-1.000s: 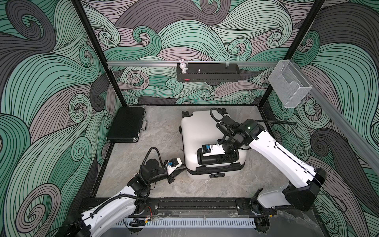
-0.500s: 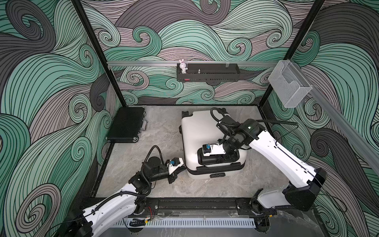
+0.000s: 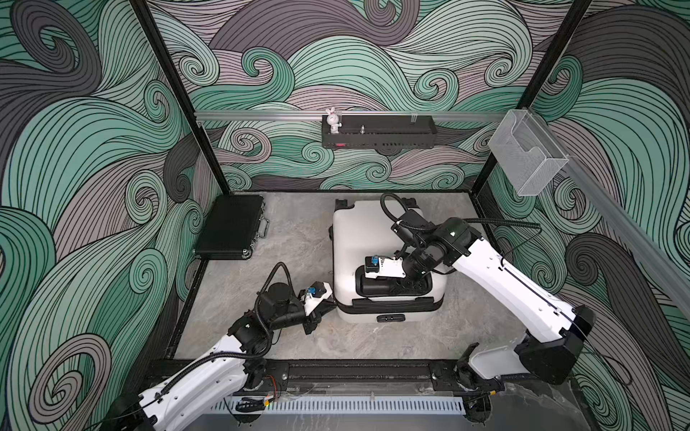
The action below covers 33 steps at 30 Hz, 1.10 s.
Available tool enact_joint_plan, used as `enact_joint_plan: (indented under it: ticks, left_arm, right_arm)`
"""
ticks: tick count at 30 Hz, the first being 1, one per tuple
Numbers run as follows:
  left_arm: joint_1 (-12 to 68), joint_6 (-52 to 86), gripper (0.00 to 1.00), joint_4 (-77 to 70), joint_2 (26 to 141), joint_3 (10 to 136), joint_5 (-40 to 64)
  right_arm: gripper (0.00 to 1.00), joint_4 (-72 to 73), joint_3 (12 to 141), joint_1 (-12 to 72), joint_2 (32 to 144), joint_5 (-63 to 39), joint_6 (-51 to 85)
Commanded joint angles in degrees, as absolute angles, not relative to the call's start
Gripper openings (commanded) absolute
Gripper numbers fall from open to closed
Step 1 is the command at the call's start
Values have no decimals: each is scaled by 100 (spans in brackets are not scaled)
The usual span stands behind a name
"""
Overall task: Open the suitcase zippers
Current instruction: Unzip the zipper on the suitcase.
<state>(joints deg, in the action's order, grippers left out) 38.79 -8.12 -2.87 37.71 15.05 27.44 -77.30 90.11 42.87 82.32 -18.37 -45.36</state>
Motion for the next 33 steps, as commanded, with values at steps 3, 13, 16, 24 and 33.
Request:
enact_joint_plan:
  ticks: [3,13,16,24,33]
  left_arm:
    - [4112,-613,0,-459,3605,2071,3414]
    - [4192,-279,0,-544,3628,2132,2842]
    - [4193,-203,0,-714,3578,2031,2730]
    - [4219,108,0,-1166,3605,1846,2426]
    - [4242,290,0,-1399,3649,1781,2439]
  right_arm:
    - [0,-6176,9319,4260,8212,-1446,-3472]
    - [0,-5532,9228,4739,8403,-1481,-2289]
    - [0,-5216,9179,4816,8466,-1577,-1650]
    - [0,-4571,9114,5166,8628,-1329,-442]
    - [0,-3876,8891,5422,8841,-979,409]
